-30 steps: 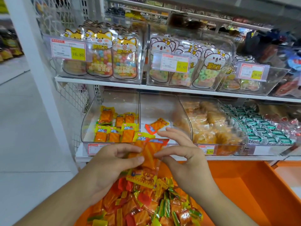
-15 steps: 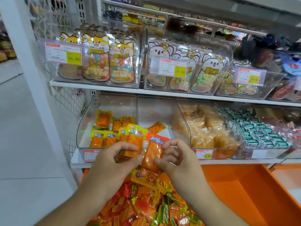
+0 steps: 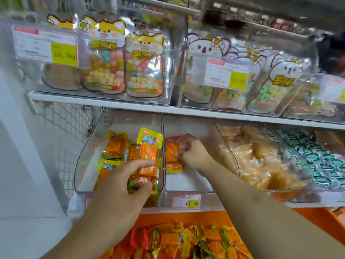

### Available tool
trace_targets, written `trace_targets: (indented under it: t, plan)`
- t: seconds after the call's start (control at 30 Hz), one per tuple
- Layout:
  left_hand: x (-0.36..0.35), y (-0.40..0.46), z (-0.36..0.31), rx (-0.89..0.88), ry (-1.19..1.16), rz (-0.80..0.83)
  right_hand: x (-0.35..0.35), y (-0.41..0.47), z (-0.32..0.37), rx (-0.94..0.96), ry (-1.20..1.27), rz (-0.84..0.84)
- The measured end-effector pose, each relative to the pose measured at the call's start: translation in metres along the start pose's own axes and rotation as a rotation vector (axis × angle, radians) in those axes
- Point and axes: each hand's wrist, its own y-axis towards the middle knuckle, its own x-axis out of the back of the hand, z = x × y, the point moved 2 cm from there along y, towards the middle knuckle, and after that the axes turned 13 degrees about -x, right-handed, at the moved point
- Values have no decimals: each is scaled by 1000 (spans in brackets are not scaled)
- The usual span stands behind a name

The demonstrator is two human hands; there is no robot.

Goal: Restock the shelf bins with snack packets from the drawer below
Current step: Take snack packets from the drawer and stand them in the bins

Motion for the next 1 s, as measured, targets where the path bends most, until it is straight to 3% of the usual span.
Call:
trace_targets:
  t: [0.07, 0.17, 0.33, 0.53, 1.0]
  plan:
    - [-2, 1, 5, 20, -17, -1, -4, 13, -1, 26, -24, 82]
    - [-3, -1, 12, 26, -33, 16, 5, 21, -16, -19, -80, 68]
    - [-3, -3, 11, 30, -54, 20, 15, 17, -29, -18, -697, 5]
    - [-3, -3, 4, 40, -32, 44, 20, 5, -31, -32, -905, -31]
    - [3, -4, -13, 102, -57, 25, 25, -29, -27, -48, -904, 65]
